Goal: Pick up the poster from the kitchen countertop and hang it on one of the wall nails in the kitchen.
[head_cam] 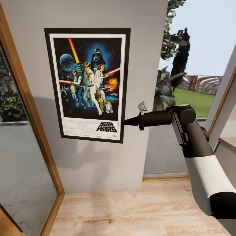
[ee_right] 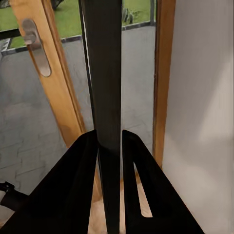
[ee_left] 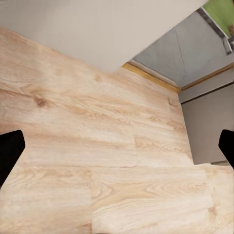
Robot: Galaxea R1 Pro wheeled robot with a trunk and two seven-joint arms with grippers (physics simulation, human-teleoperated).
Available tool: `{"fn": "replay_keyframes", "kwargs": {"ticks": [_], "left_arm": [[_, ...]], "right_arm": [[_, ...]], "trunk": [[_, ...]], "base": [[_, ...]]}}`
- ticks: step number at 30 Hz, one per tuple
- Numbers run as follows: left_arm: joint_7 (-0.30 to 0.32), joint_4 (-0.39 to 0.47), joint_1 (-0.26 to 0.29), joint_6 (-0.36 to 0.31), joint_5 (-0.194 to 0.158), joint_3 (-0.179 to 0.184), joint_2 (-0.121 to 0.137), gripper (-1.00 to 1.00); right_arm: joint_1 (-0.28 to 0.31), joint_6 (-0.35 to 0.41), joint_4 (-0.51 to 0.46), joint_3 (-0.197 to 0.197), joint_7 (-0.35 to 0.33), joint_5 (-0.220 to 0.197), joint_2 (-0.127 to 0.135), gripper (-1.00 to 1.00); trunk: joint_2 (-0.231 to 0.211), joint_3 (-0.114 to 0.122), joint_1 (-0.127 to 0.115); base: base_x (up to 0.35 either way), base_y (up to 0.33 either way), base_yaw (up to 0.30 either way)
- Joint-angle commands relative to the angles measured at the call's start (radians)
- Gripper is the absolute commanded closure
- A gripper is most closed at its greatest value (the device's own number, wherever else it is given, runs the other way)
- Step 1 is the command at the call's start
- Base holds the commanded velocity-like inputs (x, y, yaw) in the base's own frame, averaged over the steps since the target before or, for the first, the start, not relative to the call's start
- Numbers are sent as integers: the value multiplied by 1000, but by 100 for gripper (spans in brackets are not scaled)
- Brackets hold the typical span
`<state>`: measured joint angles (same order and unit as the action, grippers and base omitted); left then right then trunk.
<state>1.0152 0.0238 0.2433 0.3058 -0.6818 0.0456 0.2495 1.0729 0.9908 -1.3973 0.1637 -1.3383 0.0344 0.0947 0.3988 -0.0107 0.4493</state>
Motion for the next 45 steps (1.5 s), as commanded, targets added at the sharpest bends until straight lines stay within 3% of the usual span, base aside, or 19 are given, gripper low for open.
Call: {"fn": "replay_keyframes", "kwargs": {"ticks": [1,45], "left_arm": [[2,-1,1,6,-4,5,0,-100],[1,-1,1,6,-4,5,0,-100]], "right_arm": [[1,11,0,0,-7,2,0,100],[1,10,0,0,-7,1,1,100]], "trunk": [[1,-1,1],[1,-1,1]], "base": [[177,0,0],[148,2,0]]}}
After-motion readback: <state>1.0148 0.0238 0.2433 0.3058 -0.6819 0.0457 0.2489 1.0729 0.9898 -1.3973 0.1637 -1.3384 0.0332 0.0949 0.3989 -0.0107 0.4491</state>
